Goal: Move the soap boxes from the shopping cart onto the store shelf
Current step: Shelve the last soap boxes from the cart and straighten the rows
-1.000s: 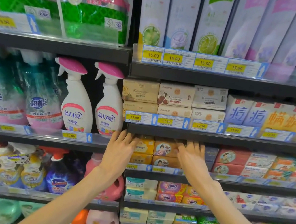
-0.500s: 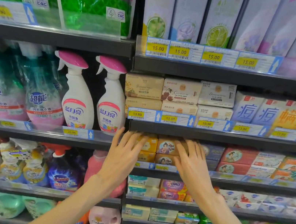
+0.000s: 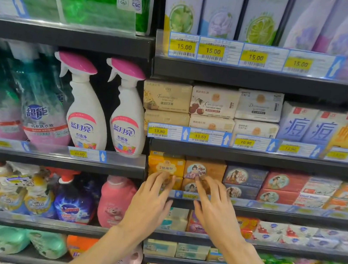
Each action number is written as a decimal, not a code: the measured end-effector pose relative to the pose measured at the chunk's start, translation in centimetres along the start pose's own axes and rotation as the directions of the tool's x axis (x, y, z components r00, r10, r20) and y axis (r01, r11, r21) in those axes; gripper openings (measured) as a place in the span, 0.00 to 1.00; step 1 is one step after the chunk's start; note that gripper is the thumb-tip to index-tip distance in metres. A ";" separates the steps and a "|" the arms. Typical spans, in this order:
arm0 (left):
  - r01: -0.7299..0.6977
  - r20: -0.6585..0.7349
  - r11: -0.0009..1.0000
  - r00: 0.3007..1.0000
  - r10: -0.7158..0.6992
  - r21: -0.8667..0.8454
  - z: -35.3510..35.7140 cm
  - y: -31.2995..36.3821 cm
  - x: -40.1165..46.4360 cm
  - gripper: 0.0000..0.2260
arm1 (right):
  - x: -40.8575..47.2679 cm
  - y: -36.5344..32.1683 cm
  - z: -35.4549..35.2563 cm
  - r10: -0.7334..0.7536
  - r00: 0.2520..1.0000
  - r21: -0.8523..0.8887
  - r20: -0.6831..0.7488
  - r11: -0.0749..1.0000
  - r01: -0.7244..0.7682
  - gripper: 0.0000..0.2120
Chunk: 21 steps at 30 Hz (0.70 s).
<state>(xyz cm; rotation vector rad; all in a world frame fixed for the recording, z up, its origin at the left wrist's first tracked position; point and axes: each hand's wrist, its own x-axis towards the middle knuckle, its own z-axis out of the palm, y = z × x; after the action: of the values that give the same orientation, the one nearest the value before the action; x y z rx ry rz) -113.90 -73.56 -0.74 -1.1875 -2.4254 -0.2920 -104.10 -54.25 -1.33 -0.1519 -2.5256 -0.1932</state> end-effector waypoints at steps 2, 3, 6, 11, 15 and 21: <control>0.012 0.015 1.000 1.000 -0.012 0.010 0.2 -0.1 0.3 0.24 | 0.0 -0.2 0.1 0.009 1.000 -0.006 0.015 1.000 -0.009 0.30; 0.016 0.023 1.000 1.000 -0.017 0.017 0.2 -0.2 0.4 0.24 | 0.0 -0.2 0.1 0.015 1.000 -0.007 0.021 1.000 -0.014 0.30; 0.036 0.035 0.999 0.999 -0.037 0.024 0.5 0.0 0.6 0.24 | 0.1 -0.3 0.2 0.021 0.999 -0.001 0.030 1.000 -0.021 0.31; 0.059 0.049 0.998 0.997 -0.059 0.003 1.1 0.5 -0.3 0.26 | -0.8 -0.4 0.4 0.047 0.999 0.042 -0.025 0.998 -0.046 0.28; 0.072 0.047 0.997 0.996 -0.071 -0.036 1.6 0.3 -1.3 0.28 | -1.9 -0.2 1.2 0.048 0.999 0.035 0.005 0.998 -0.048 0.26; 0.081 0.057 0.996 0.995 -0.078 -0.040 1.9 0.4 -1.5 0.29 | -2.5 -0.4 1.8 0.053 0.999 0.000 0.005 0.999 -0.053 0.31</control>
<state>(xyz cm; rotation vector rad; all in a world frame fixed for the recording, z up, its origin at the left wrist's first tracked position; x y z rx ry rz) -113.29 -73.75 -3.10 -1.1325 -2.5301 -0.3409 -103.15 -54.49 -4.27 -0.2188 -2.5236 -0.1715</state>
